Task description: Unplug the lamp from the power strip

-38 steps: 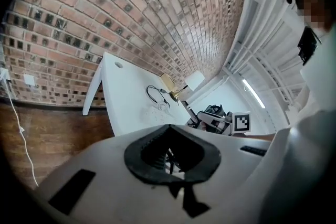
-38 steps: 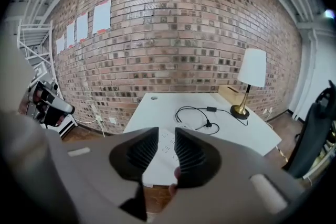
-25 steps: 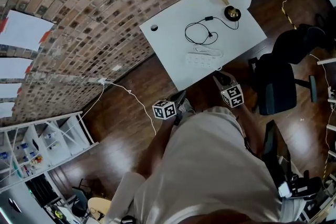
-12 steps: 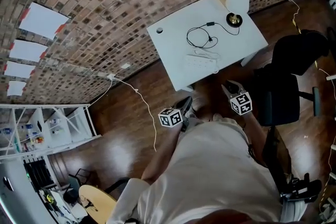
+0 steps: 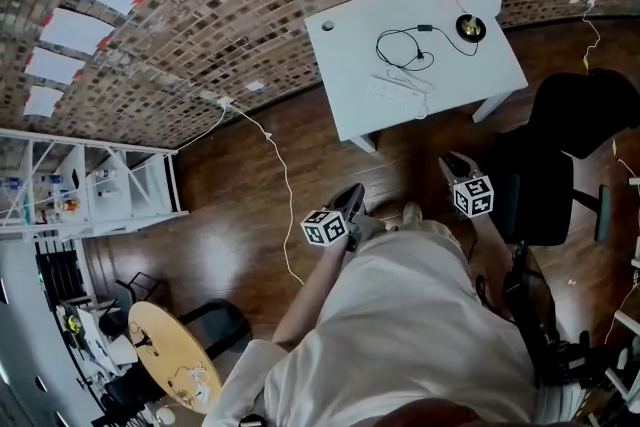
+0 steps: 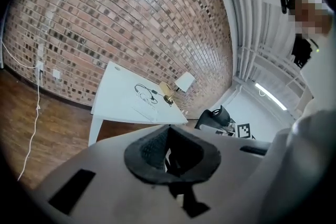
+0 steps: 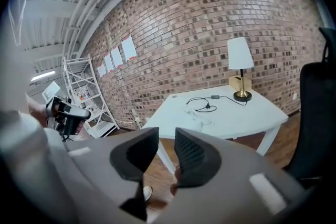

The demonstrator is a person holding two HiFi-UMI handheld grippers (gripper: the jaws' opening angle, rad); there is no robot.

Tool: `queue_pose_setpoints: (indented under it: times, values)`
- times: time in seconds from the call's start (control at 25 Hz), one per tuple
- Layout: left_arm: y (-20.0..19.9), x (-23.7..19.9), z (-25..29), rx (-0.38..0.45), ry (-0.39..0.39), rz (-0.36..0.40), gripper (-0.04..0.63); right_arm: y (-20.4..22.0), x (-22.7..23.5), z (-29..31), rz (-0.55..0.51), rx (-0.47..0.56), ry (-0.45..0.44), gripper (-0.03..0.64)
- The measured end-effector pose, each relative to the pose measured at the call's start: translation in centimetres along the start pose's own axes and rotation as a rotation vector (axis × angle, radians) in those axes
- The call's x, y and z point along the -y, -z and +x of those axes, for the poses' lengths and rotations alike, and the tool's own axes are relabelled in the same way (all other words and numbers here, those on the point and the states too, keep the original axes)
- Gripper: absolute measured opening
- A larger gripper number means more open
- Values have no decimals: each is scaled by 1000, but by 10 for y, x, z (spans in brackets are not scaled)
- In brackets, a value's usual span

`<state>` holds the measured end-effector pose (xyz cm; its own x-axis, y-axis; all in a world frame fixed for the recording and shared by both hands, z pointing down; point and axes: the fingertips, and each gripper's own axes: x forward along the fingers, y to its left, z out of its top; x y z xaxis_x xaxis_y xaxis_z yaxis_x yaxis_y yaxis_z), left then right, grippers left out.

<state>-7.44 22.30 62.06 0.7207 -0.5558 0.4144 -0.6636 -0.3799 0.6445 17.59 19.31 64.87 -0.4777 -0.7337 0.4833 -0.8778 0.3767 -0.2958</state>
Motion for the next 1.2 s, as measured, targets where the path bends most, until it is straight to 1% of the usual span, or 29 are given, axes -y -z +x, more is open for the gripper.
queue_pose_setpoints:
  times: [0.08,0.16,0.36,0.52,0.64,0.8,0.92,1.0,1.08,1.2]
  values:
    - [-5,-8,-11,49,-17,-10,0,-3,-11,1,-30,1,-11,84]
    - [-7,-14,-19,74,-23,-15,0,-7,-23,4,-51,9,-16,83]
    - [-10,-18,-36,65,-17,21,3,-20,-53,10,-32,50,-52,83]
    - [-21,-29,-67,77,-4,9,3,-28,-82,19,-53,38,-37,83]
    - [-33,-45,-90,64,10,11,3,-42,-118,34,-69,34,-27,83]
    - [-48,-60,-121,56,50,35,3,-53,-174,48,-116,30,-34,81]
    - [-67,-62,-129,56,96,25,3,-71,-206,60,-132,49,-31,81]
    - [-67,-52,-135,40,145,30,3,-60,-225,61,-117,41,-22,81]
    - [-63,-43,-141,20,193,51,3,-48,-244,60,-118,28,-7,80]
    - [-55,-44,-154,-3,249,84,3,-35,-271,60,-135,22,27,80]
